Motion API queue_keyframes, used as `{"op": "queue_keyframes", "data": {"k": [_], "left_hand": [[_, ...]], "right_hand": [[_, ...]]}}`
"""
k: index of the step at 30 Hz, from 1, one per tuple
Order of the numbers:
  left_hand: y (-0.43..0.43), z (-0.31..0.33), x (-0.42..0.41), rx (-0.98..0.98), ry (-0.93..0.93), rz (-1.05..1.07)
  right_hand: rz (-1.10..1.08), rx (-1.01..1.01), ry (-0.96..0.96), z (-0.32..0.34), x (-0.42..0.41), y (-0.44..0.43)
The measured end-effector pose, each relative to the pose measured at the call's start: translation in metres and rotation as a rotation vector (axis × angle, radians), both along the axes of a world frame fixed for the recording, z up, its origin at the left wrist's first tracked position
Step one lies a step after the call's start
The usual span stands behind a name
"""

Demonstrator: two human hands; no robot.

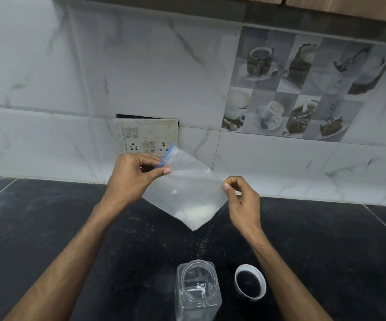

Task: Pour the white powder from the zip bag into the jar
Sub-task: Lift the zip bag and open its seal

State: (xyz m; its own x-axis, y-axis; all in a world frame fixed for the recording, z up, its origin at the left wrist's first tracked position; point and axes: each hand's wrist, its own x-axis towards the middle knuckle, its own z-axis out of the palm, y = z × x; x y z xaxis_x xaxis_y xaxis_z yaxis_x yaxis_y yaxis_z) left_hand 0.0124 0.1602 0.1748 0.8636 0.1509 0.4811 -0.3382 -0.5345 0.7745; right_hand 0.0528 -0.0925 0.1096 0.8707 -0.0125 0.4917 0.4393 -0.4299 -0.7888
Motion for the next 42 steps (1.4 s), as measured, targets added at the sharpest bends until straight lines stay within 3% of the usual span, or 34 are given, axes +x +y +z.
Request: {"op": "queue_keyframes", "data": {"k": [6,12,22,29,35,42], "left_hand": [[-0.003,-0.003,-0.002,-0.009,-0.003,0.016],[-0.005,-0.004,-0.004,-0.001,0.008,0.008],[-0.005,-0.022,-0.016,-0.081,0.033,-0.007],[-0.013,-0.037,-0.028,-0.123,0.067,-0.012],[-0.018,-0.035,-0.030,-0.142,0.074,-0.038],[-0.043,-0.030,-0.036,-0.121,0.046,-0.125]], "right_hand": [[0.001,0.007,0.004,0.003,-0.002,-0.003],[0.022,0.294,0.262,0.001,-0.006,-0.015],[0.031,0.522,0.228,0.005,-0.018,-0.026],[0.102,0.453,0.221,0.009,-0.020,-0.024],[-0.008,0.443,0.202,0.010,-0.022,-0.040],[0.029,0.374,0.300,0.005,-0.036,-0.061]]}}
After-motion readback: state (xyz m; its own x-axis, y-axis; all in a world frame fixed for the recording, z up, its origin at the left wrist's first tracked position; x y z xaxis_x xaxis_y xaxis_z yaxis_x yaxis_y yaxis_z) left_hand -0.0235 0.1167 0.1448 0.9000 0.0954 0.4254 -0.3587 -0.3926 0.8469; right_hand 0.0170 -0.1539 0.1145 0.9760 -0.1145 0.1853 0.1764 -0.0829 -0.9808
